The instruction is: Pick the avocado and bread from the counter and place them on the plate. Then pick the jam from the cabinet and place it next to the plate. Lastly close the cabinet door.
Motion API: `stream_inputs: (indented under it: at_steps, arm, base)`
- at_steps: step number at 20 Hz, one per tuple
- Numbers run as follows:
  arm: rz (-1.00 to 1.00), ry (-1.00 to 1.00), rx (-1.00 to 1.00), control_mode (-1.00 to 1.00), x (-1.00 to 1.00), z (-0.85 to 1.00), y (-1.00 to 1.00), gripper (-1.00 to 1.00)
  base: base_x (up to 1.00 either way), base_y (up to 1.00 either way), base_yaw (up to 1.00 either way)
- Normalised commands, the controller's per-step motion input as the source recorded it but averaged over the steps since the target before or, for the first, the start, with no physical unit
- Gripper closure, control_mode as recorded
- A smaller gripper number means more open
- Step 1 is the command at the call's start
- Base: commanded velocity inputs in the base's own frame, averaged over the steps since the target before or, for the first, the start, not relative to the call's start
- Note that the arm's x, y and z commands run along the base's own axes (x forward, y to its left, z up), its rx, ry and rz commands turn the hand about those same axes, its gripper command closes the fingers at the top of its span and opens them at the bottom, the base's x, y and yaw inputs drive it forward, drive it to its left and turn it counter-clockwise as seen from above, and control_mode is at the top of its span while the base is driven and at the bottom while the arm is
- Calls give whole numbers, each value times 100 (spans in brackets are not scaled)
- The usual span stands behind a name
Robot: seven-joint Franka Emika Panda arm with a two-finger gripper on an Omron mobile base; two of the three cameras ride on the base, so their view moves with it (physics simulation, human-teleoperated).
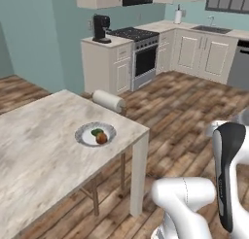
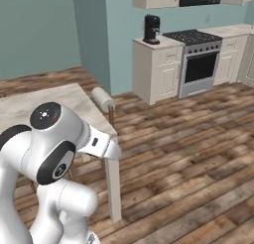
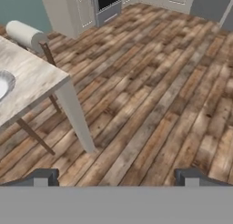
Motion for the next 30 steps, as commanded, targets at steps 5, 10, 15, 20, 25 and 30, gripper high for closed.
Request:
stream_inputs:
  at_steps: [5,10,15,20,25,30]
  arm:
    - [0,0,0,100,0,0,0,-100]
    - [0,0,0,100,0,0,0,-100]
    - [0,0,0,100,0,0,0,-100]
    - [0,0,0,100,0,0,0,-100]
    - [0,0,0,100,0,0,0,-100]
    - [0,0,0,100,0,0,0,-100]
  base:
    - [-8,0,-28]
    - [-7,0,-26]
    - [-8,0,-26]
    - [-9,0,-26]
    - [-11,0,-26]
    - [-9,0,-26]
